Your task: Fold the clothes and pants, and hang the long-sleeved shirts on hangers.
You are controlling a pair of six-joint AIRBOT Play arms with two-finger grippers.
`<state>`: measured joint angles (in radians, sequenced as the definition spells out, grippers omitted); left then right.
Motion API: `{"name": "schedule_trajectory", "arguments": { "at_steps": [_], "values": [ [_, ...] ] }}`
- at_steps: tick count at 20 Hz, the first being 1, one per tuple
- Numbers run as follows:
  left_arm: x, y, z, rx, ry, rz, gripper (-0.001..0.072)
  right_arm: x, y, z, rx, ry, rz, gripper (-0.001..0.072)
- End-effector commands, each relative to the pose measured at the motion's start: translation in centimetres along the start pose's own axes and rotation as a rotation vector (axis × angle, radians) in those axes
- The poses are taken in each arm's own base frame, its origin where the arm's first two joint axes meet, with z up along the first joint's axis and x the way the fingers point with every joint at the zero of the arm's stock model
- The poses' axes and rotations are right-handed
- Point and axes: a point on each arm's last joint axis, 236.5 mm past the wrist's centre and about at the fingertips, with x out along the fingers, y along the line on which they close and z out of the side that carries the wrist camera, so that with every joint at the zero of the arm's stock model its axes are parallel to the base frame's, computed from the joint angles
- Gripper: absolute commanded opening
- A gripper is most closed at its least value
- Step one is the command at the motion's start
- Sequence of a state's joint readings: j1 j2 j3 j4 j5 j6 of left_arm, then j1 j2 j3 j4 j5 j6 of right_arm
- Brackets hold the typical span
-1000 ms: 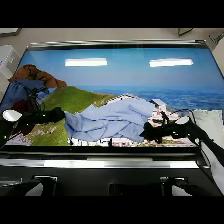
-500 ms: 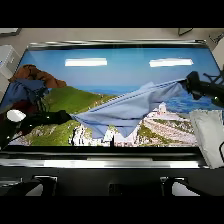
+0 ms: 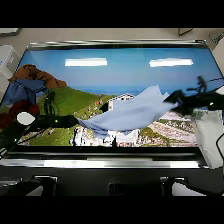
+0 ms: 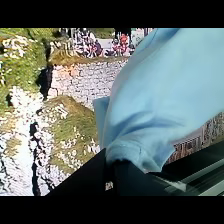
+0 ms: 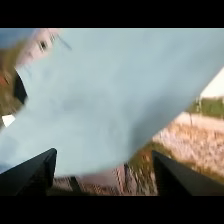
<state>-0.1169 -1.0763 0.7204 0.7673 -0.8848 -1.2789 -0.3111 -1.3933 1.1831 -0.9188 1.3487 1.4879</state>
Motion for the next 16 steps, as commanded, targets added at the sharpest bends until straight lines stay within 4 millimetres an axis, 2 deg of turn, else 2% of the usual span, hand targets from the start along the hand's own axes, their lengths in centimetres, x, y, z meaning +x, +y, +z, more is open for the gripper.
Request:
{"name": "schedule_trajectory", "arguments": {
  "at_steps": [1, 3, 4, 6, 8, 9, 10, 12, 16],
  "values": [
    [0.0, 0.1, 0.3, -0.001, -0.012, 0.003, 0.0029, 5.4, -1.1, -11.1, -0.075, 0.357, -0.101, 0.0698],
    [0.0, 0.1, 0.3, -0.004, -0.012, 0.003, 0.0029, 9.7, 0.5, -14.6, -0.111, 0.389, -0.075, 0.0694],
    [0.0, 0.1, 0.3, -0.004, -0.012, 0.003, 0.003, 11.4, 1.1, -15.5, -0.132, 0.377, -0.073, 0.0693],
    [0.0, 0.1, 0.3, -0.004, -0.012, 0.003, 0.0029, 13.6, 2.8, -16.0, -0.162, 0.327, -0.052, 0.0684],
    [0.0, 0.1, 0.3, -0.005, -0.012, 0.003, 0.003, 14.8, 4.7, -15.9, -0.18, 0.284, -0.023, 0.067],
    [0.0, 0.1, 0.3, -0.005, -0.012, 0.003, 0.003, 15.2, 5.0, -15.7, -0.192, 0.261, -0.024, 0.0666],
    [0.0, 0.1, 0.3, -0.004, -0.012, 0.003, 0.003, 15.6, 5.2, -15.3, -0.179, 0.239, -0.026, 0.0605],
    [0.0, 0.1, 0.3, -0.004, -0.012, 0.003, 0.003, 16.2, 5.4, -15.1, -0.134, 0.23, -0.014, 0.0571],
    [0.0, 0.0, 0.3, -0.003, -0.014, 0.003, 0.003, 17.5, 5.0, -15.6, -0.089, 0.269, -0.003, 0.0564]
  ]
}}
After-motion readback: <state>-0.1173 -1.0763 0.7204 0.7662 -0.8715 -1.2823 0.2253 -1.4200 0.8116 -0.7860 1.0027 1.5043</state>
